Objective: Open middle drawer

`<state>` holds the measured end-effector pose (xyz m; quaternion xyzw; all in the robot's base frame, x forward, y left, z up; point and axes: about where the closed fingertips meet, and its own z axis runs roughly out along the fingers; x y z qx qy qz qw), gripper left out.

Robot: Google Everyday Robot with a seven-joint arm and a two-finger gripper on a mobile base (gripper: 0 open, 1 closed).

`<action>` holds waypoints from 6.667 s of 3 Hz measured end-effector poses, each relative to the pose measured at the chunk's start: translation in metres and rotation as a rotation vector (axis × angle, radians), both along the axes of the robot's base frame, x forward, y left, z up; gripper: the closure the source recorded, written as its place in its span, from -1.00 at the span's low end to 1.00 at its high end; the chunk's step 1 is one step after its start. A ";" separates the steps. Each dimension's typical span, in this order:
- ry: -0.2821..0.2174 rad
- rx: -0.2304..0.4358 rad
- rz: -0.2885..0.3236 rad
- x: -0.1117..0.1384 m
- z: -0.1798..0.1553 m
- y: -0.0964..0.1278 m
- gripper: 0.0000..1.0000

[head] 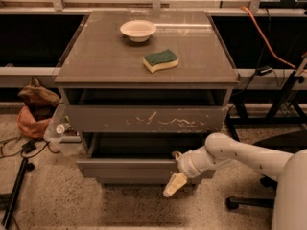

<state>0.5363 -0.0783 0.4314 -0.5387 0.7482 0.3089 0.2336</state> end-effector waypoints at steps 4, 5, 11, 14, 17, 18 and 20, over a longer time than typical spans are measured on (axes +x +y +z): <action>0.065 0.131 -0.048 -0.115 0.028 -0.004 -1.00; 0.048 0.110 -0.035 -0.106 0.041 0.000 -1.00; 0.052 0.083 0.046 -0.024 0.036 0.011 -1.00; -0.340 0.052 0.005 -0.006 0.070 0.010 -1.00; -0.351 -0.013 -0.019 0.073 0.052 -0.004 -1.00; -0.302 -0.018 -0.006 0.087 0.032 -0.002 -1.00; -0.233 -0.006 0.029 0.060 -0.001 0.007 -1.00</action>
Offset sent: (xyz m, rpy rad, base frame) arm -0.2350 -0.0032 0.0417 0.2501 0.1601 -0.0462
